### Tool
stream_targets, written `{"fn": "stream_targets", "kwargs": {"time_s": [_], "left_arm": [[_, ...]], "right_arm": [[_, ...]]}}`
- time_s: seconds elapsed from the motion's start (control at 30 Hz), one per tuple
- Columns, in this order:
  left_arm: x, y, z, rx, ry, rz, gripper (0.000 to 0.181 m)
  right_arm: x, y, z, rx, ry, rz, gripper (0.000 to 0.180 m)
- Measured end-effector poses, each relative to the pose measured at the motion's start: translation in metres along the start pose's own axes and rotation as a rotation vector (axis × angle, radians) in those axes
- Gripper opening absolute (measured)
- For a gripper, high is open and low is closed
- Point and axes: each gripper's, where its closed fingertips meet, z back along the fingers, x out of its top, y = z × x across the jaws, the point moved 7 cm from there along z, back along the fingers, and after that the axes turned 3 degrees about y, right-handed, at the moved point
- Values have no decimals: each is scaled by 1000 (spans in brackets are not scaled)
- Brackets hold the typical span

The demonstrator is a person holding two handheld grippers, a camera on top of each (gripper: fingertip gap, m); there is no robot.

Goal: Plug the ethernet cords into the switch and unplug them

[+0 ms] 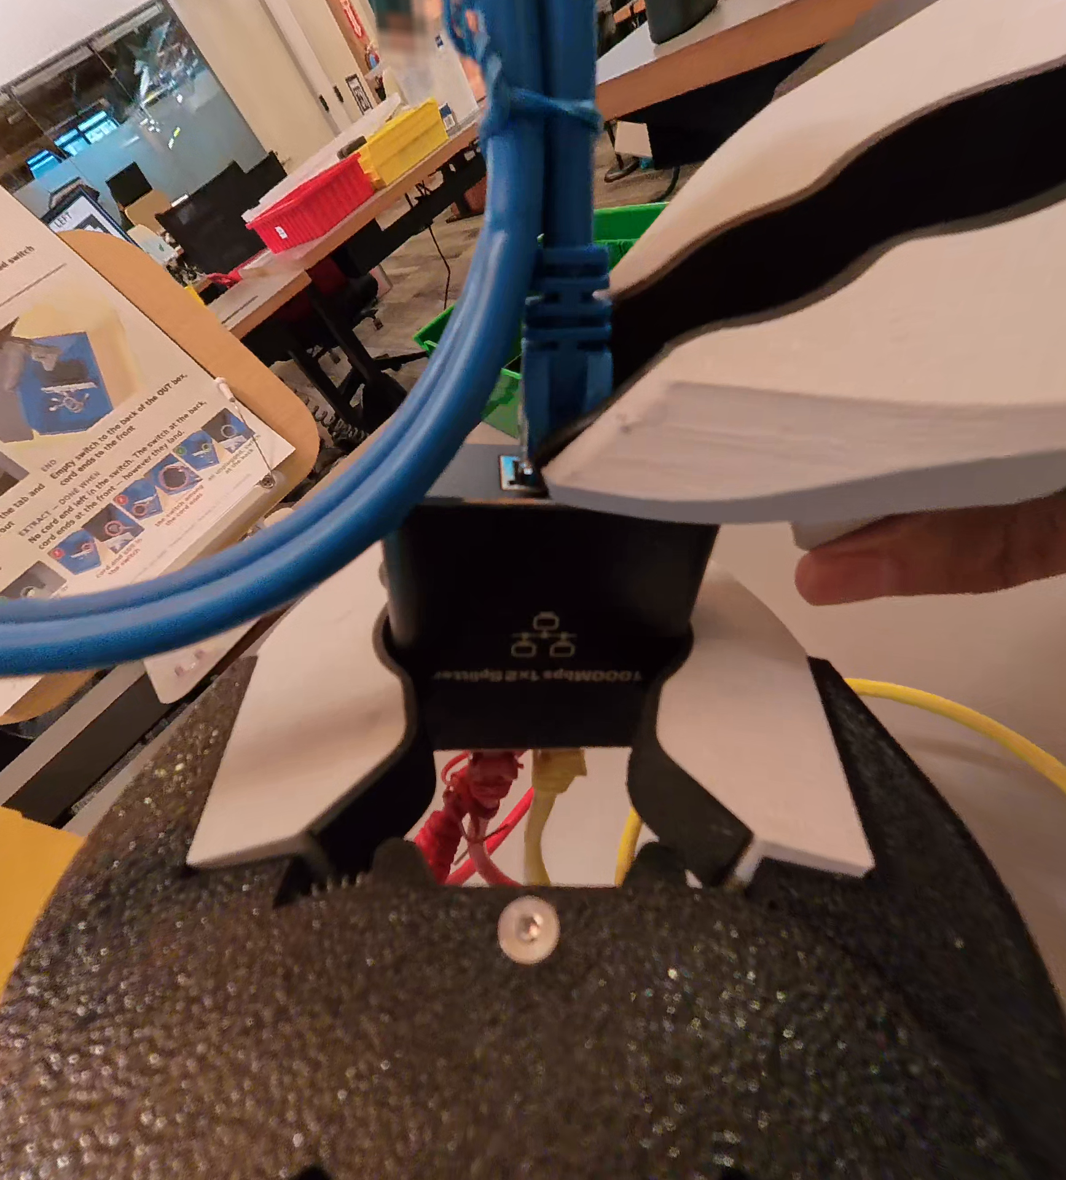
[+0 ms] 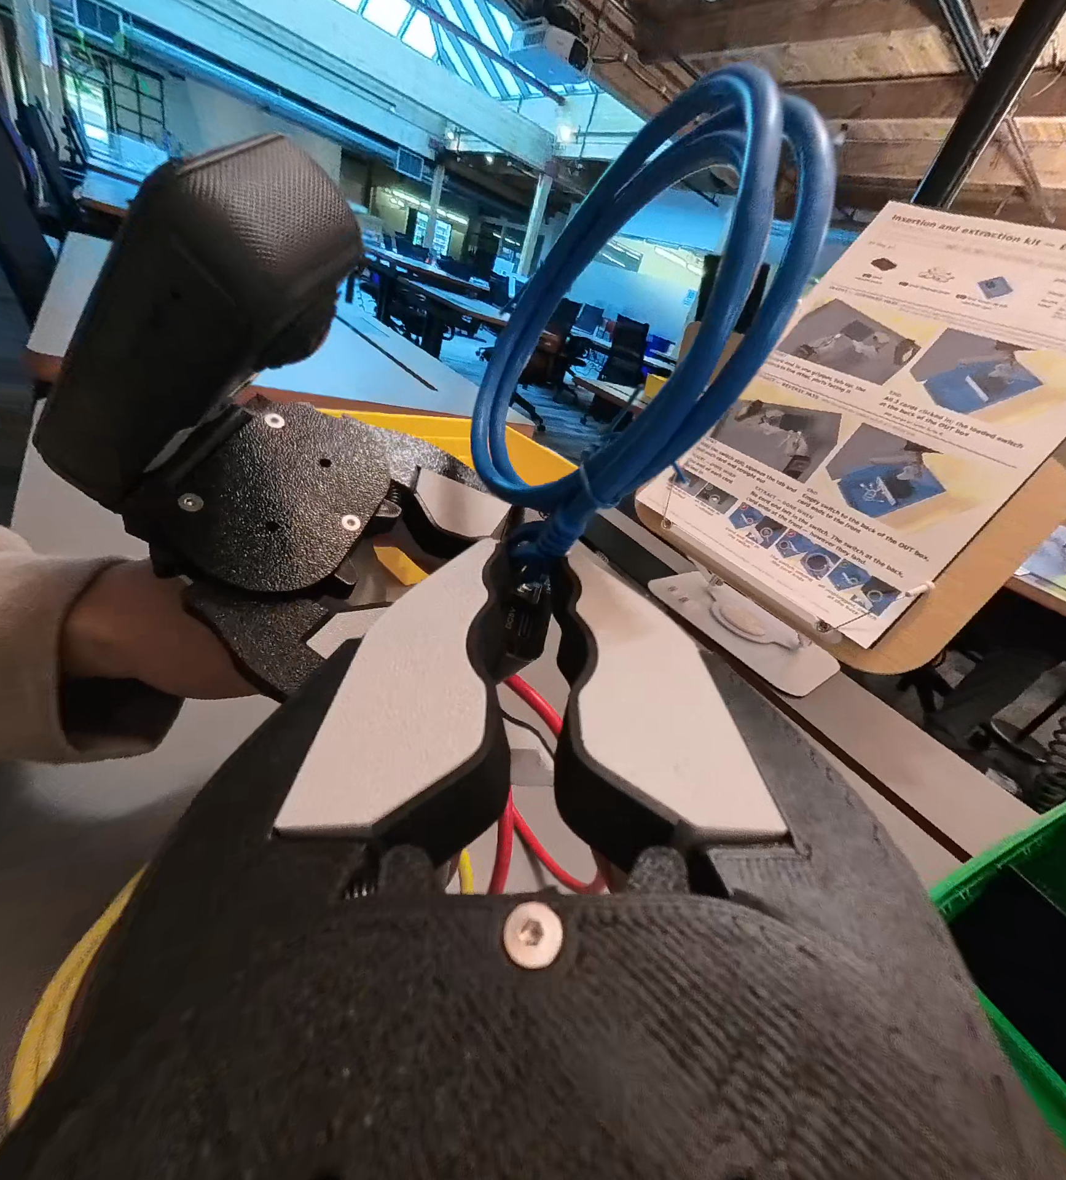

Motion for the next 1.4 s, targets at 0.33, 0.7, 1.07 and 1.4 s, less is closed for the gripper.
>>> {"fn": "stream_targets", "kwargs": {"time_s": [0.33,0.7,1.07,1.4], "left_arm": [[-4,-2,2,-73,-19,61,77],[-13,4,6,-34,-35,50,77],[-18,12,12,-61,-7,93,77],[-24,23,19,-60,-8,156,77]], "right_arm": [[2,3,-2,-4,56,60,15],[3,10,-10,4,95,81,15],[4,11,-22,46,82,79,14],[8,13,-37,80,56,111,14]]}}
